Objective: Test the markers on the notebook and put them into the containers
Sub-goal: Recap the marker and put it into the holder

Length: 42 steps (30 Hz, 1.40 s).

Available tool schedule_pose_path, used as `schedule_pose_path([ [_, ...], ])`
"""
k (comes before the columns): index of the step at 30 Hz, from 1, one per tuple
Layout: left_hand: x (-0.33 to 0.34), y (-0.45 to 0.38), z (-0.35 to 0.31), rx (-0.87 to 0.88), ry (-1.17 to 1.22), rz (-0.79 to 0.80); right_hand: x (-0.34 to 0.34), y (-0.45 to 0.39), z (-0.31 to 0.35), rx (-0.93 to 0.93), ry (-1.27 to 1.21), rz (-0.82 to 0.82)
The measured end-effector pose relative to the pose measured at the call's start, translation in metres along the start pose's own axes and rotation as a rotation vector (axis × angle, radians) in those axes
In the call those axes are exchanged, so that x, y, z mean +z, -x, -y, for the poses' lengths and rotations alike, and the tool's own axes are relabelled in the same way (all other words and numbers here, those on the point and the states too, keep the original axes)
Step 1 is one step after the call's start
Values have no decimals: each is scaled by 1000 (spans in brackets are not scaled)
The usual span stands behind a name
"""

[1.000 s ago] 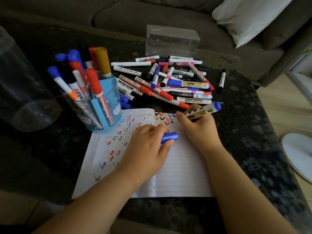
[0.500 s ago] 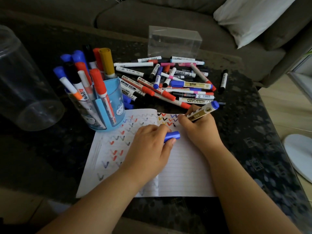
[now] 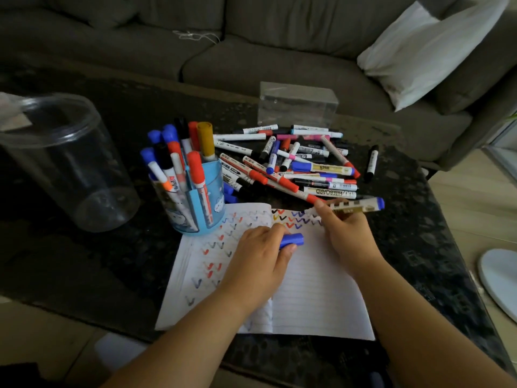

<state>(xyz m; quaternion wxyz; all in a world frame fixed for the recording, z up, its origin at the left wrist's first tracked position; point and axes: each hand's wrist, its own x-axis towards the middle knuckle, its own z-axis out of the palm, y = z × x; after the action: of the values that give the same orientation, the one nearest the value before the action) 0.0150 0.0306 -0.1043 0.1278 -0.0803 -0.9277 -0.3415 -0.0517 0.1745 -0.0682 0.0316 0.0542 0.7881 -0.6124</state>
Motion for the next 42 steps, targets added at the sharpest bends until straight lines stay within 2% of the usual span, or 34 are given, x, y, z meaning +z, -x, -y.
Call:
schedule_pose_path([
  [8, -28, -8, -11, -400, 598, 136, -22, 49, 25, 17, -285, 113],
  [13, -56, 21, -38, -416, 774, 104, -35, 83, 54, -62, -385, 156],
  [19, -86, 51, -65, -384, 800, 29, -37, 118, 73, -117, -353, 233],
  [26, -107, 70, -87, -299, 714, 68, -40, 149, 82, -203, -174, 273],
  [29, -109, 79, -93, -253, 588, 125, -45, 160, 77, -214, -80, 317],
  [35, -106, 102, -93, -224, 395, 322, -58, 179, 67, -76, -63, 397],
  [39, -111, 111, -99, -212, 373, 340, -66, 185, 70, -28, -185, 304],
  [42, -118, 116, -109, -162, 364, 300, -66, 188, 73, -81, -238, 206],
])
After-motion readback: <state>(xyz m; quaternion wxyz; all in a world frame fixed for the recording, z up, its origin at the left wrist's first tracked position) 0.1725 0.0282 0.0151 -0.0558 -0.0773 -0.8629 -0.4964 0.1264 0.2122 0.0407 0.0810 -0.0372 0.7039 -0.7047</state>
